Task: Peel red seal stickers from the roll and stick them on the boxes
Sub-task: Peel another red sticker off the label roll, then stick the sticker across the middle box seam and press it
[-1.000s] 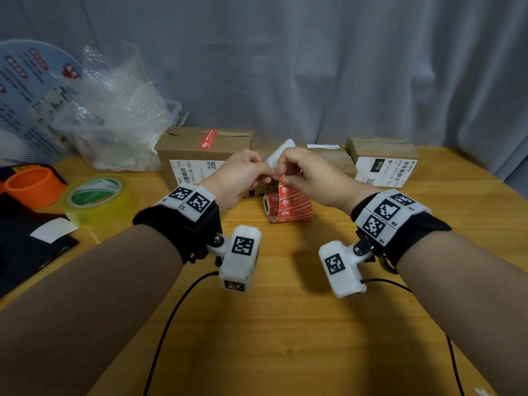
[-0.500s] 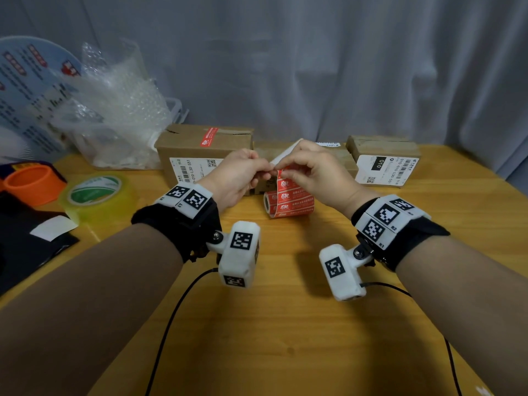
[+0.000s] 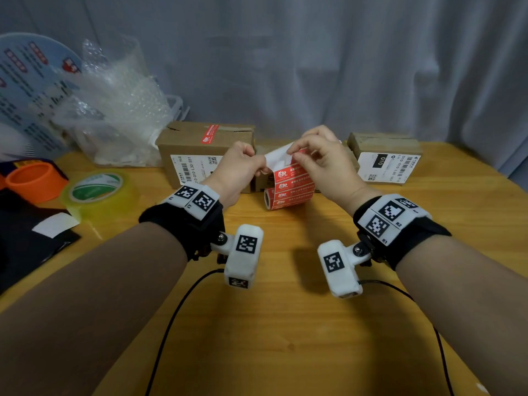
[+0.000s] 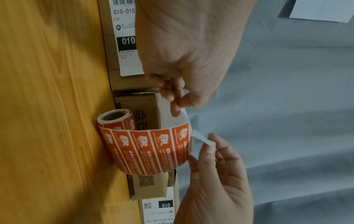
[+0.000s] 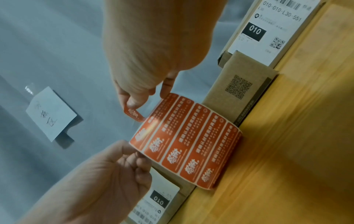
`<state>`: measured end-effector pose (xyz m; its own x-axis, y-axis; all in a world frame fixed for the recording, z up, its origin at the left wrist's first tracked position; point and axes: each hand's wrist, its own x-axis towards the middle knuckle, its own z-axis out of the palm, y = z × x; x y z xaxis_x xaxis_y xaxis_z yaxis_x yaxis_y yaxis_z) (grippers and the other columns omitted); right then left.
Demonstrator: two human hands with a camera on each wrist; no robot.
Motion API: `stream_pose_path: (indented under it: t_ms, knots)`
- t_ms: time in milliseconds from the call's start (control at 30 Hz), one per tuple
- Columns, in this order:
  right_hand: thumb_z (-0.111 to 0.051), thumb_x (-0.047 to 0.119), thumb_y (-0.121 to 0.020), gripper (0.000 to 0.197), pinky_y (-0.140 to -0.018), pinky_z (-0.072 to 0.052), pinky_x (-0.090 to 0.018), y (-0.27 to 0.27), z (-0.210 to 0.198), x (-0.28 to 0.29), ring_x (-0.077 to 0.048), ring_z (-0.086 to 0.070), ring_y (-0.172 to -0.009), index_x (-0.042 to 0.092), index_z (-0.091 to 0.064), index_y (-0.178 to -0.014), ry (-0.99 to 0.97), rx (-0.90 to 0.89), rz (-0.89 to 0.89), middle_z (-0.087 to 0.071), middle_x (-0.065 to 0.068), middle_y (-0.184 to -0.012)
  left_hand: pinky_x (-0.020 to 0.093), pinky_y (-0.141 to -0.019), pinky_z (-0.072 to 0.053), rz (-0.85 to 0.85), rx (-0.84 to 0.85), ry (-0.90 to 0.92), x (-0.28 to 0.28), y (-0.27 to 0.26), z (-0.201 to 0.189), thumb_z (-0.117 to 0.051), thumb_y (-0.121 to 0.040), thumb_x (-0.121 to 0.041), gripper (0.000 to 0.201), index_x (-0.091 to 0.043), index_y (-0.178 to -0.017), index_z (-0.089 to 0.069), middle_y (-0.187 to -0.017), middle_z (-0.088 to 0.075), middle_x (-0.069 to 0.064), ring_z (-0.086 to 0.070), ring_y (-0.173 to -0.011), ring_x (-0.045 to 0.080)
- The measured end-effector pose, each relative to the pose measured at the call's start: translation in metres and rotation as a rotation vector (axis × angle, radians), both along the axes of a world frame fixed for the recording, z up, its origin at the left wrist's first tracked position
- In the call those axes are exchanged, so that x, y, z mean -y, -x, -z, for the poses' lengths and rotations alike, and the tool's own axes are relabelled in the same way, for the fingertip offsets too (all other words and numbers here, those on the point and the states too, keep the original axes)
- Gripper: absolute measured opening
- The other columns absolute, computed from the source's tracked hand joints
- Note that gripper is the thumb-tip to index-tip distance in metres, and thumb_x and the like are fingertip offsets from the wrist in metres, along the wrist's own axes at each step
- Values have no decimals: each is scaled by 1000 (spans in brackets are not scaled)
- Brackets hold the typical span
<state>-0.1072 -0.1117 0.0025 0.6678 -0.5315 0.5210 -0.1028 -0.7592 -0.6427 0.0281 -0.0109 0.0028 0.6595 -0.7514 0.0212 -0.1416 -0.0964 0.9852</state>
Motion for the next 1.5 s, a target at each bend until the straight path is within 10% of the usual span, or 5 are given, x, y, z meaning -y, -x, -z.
stream_pose_path:
  t_ms: [267, 633, 933, 1266, 1500]
  knots:
    - [-56, 15, -89, 28, -84, -39, -9, 16, -9, 6, -10, -50, -100, 40, -54, -78, -51, 168, 81, -49, 5, -106, 15, -49, -38, 13, 155, -95, -10, -7, 9, -58, -83, -6, 22, -19, -80, -41, -68, -48, -1, -44, -60, 11]
    - [-52, 13, -91, 17, -80, -44, -13, 32, -21, 3, -4, -54, -86, 30, -51, -87, -171, 487, 162, -56, 1, -96, 13, -51, -38, 137, 318, -153, -24, 3, 8, -57, -85, -4, 17, -13, -89, -44, -58, -51, -8, -50, -52, -1]
    - [-54, 1, -90, 24, -69, -51, -21, 40, -8, -5, -12, -57, -75, 24, -49, -95, -415, 207, -69, -54, -3, -81, 32, -71, -46, 232, 438, -369, -28, 8, 24, -66, -82, -13, 21, -16, -84, -45, -92, -67, 12, -61, -83, 25]
    - [-58, -7, -83, 37, -66, -55, -28, 32, -8, -12, -15, -55, -72, 20, -51, -108, -507, -33, -163, -51, -4, -83, 9, -67, -41, 224, 582, -86, -25, 22, -14, -61, -85, -44, 39, -13, -109, -59, -99, -54, -4, -51, -81, 2]
    - [-60, -5, -82, 50, -74, -52, -34, 27, -6, 6, -20, -49, -77, 25, -50, -121, -400, -154, -223, -48, -7, -89, 38, -95, -43, 189, 641, -167, 16, 23, -16, -69, -78, -39, 20, -24, -88, -60, -105, -49, 1, -50, -110, 24]
